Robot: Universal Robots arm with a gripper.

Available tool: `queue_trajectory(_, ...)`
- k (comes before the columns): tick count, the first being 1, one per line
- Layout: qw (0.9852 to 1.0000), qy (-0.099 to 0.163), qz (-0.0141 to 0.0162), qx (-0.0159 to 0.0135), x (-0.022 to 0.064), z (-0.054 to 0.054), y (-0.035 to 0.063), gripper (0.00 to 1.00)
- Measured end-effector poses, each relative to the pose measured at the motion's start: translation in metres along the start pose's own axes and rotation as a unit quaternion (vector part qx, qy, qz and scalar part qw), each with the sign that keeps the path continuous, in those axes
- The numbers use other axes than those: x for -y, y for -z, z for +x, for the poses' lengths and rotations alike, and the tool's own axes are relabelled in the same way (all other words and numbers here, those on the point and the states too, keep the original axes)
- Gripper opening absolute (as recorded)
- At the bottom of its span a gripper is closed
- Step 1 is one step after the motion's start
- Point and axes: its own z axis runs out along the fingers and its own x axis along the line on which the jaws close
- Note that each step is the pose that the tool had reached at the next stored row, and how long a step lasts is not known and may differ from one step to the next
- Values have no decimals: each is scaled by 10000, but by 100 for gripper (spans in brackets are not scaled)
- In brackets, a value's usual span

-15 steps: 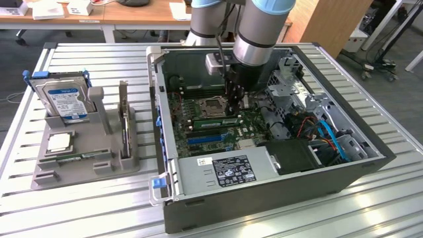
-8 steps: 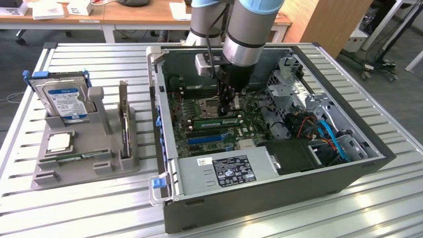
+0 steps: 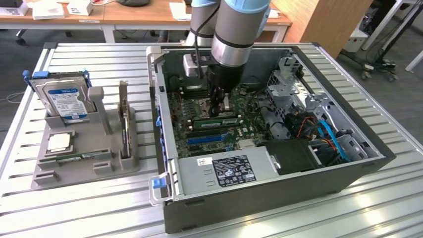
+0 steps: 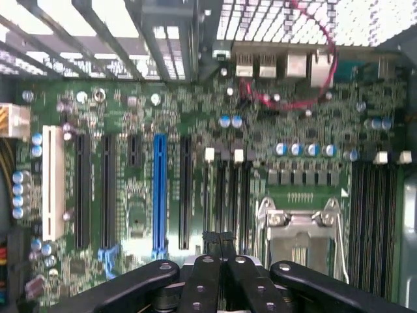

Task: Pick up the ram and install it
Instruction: 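Press down the ram until it locks into place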

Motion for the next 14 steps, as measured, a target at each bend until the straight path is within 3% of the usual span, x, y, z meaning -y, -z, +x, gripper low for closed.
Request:
queue_trajectory(3, 10000, 0, 3, 0, -63, 0, -2, 10)
queue_trajectory(9, 10000, 1, 4, 0, -67, 0, -7, 10)
queue_trajectory(14, 10000, 1, 4, 0, -66, 2, -66, 10)
